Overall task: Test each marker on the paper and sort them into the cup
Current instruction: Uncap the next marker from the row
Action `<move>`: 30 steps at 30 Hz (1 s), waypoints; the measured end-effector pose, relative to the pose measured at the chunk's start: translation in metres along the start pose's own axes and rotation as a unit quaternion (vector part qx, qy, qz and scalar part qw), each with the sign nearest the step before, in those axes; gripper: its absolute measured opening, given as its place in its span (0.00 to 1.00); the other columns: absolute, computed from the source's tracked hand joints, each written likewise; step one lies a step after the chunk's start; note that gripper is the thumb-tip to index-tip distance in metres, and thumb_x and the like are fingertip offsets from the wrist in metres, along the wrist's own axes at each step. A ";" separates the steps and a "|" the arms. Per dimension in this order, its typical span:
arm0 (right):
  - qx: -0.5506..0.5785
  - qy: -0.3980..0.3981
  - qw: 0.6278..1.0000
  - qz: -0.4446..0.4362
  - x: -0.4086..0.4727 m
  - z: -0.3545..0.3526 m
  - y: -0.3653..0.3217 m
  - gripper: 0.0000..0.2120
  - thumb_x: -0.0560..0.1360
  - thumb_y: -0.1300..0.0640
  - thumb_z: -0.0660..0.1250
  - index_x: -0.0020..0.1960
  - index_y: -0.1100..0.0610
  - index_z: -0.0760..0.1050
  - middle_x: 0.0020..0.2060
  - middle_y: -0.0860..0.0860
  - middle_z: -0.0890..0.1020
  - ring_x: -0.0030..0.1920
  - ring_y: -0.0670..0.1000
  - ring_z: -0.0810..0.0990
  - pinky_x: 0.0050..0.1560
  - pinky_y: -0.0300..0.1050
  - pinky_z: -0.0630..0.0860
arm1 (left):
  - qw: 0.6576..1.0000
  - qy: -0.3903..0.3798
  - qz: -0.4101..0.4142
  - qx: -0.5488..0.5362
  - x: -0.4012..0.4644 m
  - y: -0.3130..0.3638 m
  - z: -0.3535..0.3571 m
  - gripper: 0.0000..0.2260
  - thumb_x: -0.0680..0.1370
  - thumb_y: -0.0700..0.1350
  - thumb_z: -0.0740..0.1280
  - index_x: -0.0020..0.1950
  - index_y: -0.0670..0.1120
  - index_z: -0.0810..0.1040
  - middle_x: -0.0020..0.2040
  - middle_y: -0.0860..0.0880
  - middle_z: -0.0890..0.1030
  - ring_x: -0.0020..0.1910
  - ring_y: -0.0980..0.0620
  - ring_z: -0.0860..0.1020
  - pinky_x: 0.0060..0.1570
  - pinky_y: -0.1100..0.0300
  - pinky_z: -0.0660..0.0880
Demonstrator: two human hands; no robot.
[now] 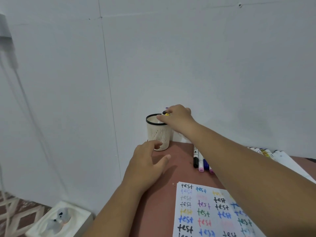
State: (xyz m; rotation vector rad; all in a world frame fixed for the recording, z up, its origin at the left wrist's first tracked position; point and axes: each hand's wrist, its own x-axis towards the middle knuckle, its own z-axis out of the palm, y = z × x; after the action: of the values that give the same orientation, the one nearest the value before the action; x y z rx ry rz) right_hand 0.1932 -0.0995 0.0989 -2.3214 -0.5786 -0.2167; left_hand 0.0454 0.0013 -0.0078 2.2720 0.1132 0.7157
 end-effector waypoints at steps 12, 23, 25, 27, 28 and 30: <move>-0.029 0.004 0.995 0.100 -0.052 -0.057 0.053 0.12 0.76 0.53 0.69 0.40 0.60 0.74 0.37 0.57 0.79 0.38 0.60 0.80 0.42 0.50 0.78 | 0.996 -0.073 0.052 0.026 -0.014 0.034 0.005 0.21 0.75 0.62 0.69 0.67 0.62 0.70 0.60 0.65 0.70 0.60 0.67 0.68 0.53 0.73 0.65; -0.305 -0.040 0.947 0.095 -0.067 -0.019 0.067 0.08 0.74 0.58 0.67 0.37 0.55 0.71 0.36 0.50 0.76 0.34 0.51 0.73 0.31 0.41 0.65 | 0.993 -0.108 0.051 0.023 -0.015 0.028 0.012 0.24 0.74 0.66 0.67 0.67 0.61 0.70 0.62 0.65 0.73 0.62 0.65 0.70 0.60 0.63 0.71; -0.323 -0.034 0.941 0.094 -0.065 -0.011 0.066 0.08 0.74 0.61 0.65 0.37 0.54 0.71 0.37 0.50 0.76 0.34 0.51 0.73 0.31 0.41 0.65 | 0.992 -0.109 0.051 0.023 -0.014 0.028 0.012 0.25 0.74 0.66 0.67 0.67 0.60 0.70 0.62 0.64 0.73 0.62 0.66 0.70 0.60 0.64 0.70; -0.320 -0.034 0.941 0.101 -0.064 -0.003 0.066 0.09 0.75 0.61 0.65 0.37 0.54 0.70 0.37 0.51 0.76 0.36 0.53 0.75 0.33 0.41 0.67 | 0.992 -0.113 0.055 0.024 -0.014 0.027 0.013 0.24 0.74 0.66 0.67 0.68 0.60 0.70 0.62 0.64 0.73 0.62 0.65 0.70 0.60 0.64 0.70; -0.314 -0.033 0.943 0.106 -0.063 0.000 0.066 0.09 0.75 0.61 0.65 0.37 0.53 0.70 0.37 0.51 0.76 0.38 0.53 0.76 0.35 0.42 0.69 | 0.991 -0.115 0.057 0.025 -0.014 0.027 0.013 0.24 0.74 0.66 0.67 0.68 0.60 0.70 0.62 0.64 0.73 0.62 0.65 0.70 0.60 0.63 0.70; -0.293 -0.026 0.949 0.113 -0.062 0.002 0.066 0.08 0.74 0.61 0.66 0.37 0.53 0.71 0.38 0.51 0.78 0.38 0.53 0.77 0.35 0.42 0.69 | 0.991 -0.116 0.058 0.026 -0.014 0.027 0.013 0.24 0.74 0.66 0.67 0.67 0.60 0.71 0.61 0.65 0.73 0.62 0.65 0.70 0.60 0.63 0.71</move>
State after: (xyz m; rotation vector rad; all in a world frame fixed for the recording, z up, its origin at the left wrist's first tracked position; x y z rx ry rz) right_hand 0.1689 -0.1621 0.0375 -2.9513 -0.2868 -0.2440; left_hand 0.0371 -0.0299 -0.0030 2.4091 -0.1128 0.5061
